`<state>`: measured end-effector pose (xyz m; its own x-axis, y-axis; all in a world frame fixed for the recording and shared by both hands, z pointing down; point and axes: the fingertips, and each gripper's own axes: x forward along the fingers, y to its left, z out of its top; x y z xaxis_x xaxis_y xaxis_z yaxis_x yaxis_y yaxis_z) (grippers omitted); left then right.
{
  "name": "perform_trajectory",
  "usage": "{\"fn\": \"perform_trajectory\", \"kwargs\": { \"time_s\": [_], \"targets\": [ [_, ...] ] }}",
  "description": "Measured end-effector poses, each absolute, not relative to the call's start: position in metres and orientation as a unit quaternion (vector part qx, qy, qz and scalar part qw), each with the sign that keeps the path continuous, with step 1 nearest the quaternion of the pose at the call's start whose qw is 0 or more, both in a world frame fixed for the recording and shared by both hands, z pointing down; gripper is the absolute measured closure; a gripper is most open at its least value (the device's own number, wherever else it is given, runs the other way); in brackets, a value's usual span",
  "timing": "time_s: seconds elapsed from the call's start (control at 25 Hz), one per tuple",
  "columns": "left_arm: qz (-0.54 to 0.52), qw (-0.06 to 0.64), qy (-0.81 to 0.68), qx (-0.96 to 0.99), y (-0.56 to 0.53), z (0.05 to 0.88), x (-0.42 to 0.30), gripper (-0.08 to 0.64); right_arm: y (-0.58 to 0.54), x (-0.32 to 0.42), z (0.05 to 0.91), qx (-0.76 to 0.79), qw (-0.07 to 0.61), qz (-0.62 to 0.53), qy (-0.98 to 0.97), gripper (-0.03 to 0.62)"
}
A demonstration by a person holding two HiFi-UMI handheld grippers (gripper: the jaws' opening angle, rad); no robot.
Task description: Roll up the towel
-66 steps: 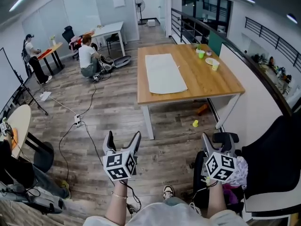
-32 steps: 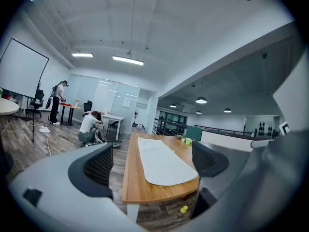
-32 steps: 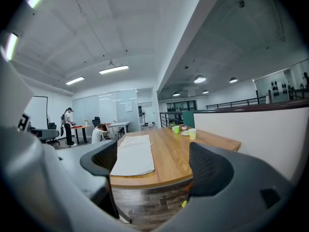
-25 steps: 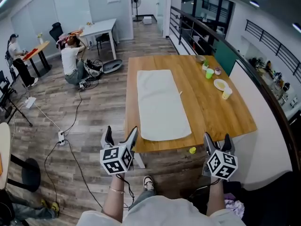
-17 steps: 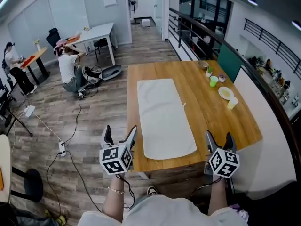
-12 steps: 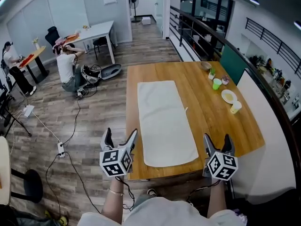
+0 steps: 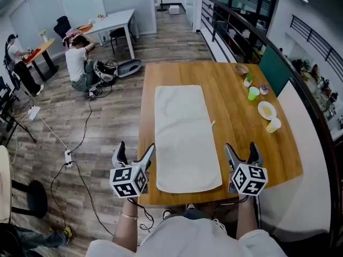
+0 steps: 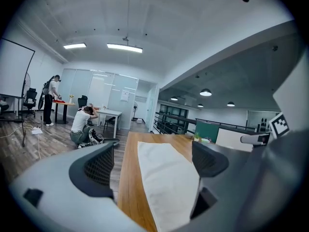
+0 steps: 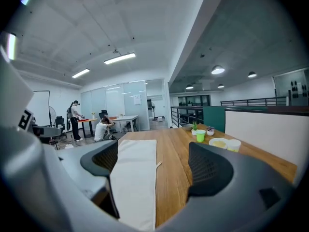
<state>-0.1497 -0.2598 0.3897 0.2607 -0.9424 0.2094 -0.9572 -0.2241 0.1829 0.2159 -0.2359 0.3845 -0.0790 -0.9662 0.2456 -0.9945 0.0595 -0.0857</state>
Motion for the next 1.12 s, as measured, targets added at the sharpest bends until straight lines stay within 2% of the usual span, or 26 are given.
{"fn": "perform_trajectory", "kwargs": {
  "time_s": [0.32,0.4,0.52,0.64,0.92,1.12],
  "targets": [
    [0.056,0.168,-0.592,0.787,-0.255,0.416,-0.142,0.052,-0.248,0.202,0.406,0.622,0.11,0.134,-0.764,0.152],
    [0.071,0.178,-0.575,0.796,-0.249,0.427,-0.137,0.08,-0.244,0.197,0.417,0.605,0.136,0.133,-0.773,0.17],
    [0.11,0.196,-0.518,0.825,-0.238,0.446,-0.12,0.093,-0.238,0.192,0.434,0.581,0.164,0.136,-0.786,0.183],
    [0.158,0.208,-0.455,0.851,-0.222,0.467,-0.108,0.114,-0.23,0.189,0.451,0.558,0.184,0.153,-0.794,0.223],
    [0.276,0.191,-0.313,0.888,-0.186,0.514,-0.079,0.202,-0.203,0.179,0.5,0.479,0.246,0.195,-0.82,0.321],
    [0.346,0.182,-0.204,0.897,-0.16,0.549,-0.066,0.227,-0.18,0.168,0.537,0.383,0.317,0.196,-0.845,0.342]
  ]
}}
